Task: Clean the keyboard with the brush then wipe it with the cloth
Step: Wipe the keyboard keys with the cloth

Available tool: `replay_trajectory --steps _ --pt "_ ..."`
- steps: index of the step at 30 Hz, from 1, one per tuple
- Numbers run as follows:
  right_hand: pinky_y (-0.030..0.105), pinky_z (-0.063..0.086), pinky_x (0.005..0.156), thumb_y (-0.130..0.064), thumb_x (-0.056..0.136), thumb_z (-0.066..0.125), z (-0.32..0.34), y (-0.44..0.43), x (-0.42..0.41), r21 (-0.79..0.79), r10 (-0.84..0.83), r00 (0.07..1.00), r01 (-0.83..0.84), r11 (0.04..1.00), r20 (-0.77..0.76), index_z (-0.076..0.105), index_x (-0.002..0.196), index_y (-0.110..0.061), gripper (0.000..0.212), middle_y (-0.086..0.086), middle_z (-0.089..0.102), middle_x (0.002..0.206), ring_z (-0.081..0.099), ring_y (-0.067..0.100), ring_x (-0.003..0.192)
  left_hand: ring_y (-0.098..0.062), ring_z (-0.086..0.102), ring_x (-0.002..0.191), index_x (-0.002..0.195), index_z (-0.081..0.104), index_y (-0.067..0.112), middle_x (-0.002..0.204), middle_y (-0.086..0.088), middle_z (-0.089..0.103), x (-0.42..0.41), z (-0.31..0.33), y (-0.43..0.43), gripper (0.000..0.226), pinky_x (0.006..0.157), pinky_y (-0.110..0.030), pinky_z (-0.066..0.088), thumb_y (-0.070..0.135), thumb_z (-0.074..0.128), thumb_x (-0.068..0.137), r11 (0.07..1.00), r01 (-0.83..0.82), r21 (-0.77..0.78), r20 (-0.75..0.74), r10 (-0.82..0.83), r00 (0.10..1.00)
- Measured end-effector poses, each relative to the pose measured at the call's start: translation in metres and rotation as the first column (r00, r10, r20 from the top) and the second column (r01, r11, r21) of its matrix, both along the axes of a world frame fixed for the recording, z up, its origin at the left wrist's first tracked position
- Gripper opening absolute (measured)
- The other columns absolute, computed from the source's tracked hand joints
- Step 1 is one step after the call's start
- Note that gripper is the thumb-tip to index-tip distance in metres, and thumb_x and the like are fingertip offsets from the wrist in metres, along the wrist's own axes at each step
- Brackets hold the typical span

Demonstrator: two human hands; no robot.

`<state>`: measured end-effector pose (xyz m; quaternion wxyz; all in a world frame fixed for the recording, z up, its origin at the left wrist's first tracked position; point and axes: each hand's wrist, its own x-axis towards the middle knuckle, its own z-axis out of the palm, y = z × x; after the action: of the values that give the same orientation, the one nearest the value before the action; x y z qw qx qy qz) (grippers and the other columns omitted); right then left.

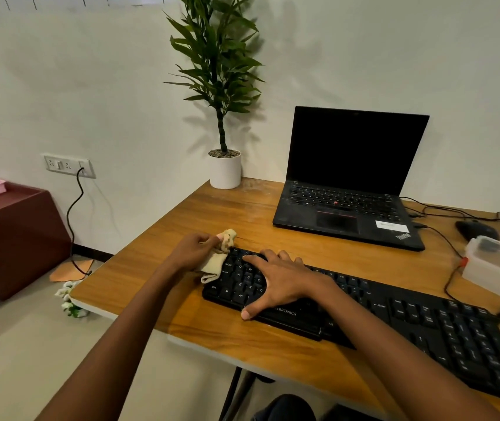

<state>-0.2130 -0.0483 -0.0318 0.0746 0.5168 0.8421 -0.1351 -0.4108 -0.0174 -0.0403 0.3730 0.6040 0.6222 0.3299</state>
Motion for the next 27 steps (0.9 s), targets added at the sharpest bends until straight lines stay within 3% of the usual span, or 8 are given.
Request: replay_trajectory --steps 2,6,9,12,16,19,27 --pt "0.051 0.02 0.107 -0.074 0.06 0.064 0.0 -0.001 0.0 0.0 0.0 1.0 0.0 1.0 0.002 0.003 0.146 -0.037 0.112 0.002 0.009 0.153 0.017 0.032 0.135 -0.003 0.05 0.048 0.089 0.065 0.007 0.07 -0.002 0.057 -0.005 0.003 -0.006 0.022 0.041 -0.013 0.038 0.024 0.053 0.095 0.997 0.01 -0.073 0.107 -0.002 0.994" --pt "0.052 0.019 0.108 -0.074 0.06 0.064 -0.001 -0.001 0.0 0.0 -0.002 1.0 0.002 1.0 0.003 0.003 0.146 -0.038 0.111 0.002 0.009 0.153 0.016 0.032 0.135 -0.009 0.049 0.06 0.09 0.064 0.011 0.078 -0.001 0.057 0.01 0.003 0.005 0.009 0.037 -0.014 0.037 0.016 0.068 0.085 0.994 -0.075 -0.079 0.017 0.077 0.997" --pt "0.052 0.019 0.108 -0.074 0.061 0.064 -0.001 -0.001 0.0 0.005 -0.004 1.0 0.004 1.0 0.0 0.003 0.146 -0.037 0.111 0.002 0.009 0.153 0.016 0.031 0.135 -0.01 0.048 0.061 0.076 0.055 0.015 0.083 -0.005 0.057 0.025 0.003 0.017 0.017 0.043 -0.019 0.037 0.012 0.07 0.083 0.991 -0.124 -0.044 0.018 0.125 0.992" --pt "0.052 0.019 0.107 -0.074 0.061 0.064 0.0 0.0 0.0 0.004 -0.003 1.0 0.003 1.0 0.003 0.003 0.146 -0.037 0.111 0.002 0.009 0.153 0.016 0.031 0.135 -0.012 0.05 0.066 0.076 0.052 0.015 0.087 -0.006 0.057 0.027 0.003 0.022 0.019 0.049 -0.021 0.037 0.012 0.07 0.083 0.99 -0.136 -0.048 -0.01 0.136 0.991" --pt "0.053 0.021 0.107 -0.075 0.059 0.064 0.0 0.001 0.0 0.003 -0.003 1.0 0.003 1.0 0.013 0.001 0.146 -0.037 0.114 0.003 0.011 0.153 0.018 0.032 0.135 -0.013 0.053 0.064 0.082 0.055 0.011 0.083 -0.005 0.057 -0.001 0.006 -0.007 0.012 0.047 -0.021 0.046 0.01 0.067 0.084 0.992 -0.027 -0.122 -0.039 0.023 0.999" --pt "0.052 0.024 0.106 -0.075 0.059 0.064 -0.001 0.001 0.0 0.016 0.005 1.0 -0.005 1.0 0.016 0.001 0.146 -0.036 0.115 0.004 0.014 0.152 0.021 0.031 0.133 -0.011 0.053 0.063 0.081 0.059 0.007 0.079 -0.003 0.06 -0.021 0.008 -0.041 0.008 0.049 -0.015 0.042 0.008 0.066 0.084 0.987 0.076 -0.143 -0.098 -0.09 0.991" --pt "0.051 0.024 0.105 -0.074 0.059 0.065 -0.002 0.002 0.001 0.025 0.014 1.0 -0.014 1.0 0.001 0.0 0.146 -0.034 0.116 0.003 0.013 0.152 0.021 0.03 0.132 -0.012 0.046 0.058 0.076 0.052 0.009 0.071 -0.005 0.053 0.006 0.004 -0.003 0.015 0.048 -0.021 0.039 0.009 0.063 0.086 0.991 -0.073 -0.108 -0.086 0.064 0.994"
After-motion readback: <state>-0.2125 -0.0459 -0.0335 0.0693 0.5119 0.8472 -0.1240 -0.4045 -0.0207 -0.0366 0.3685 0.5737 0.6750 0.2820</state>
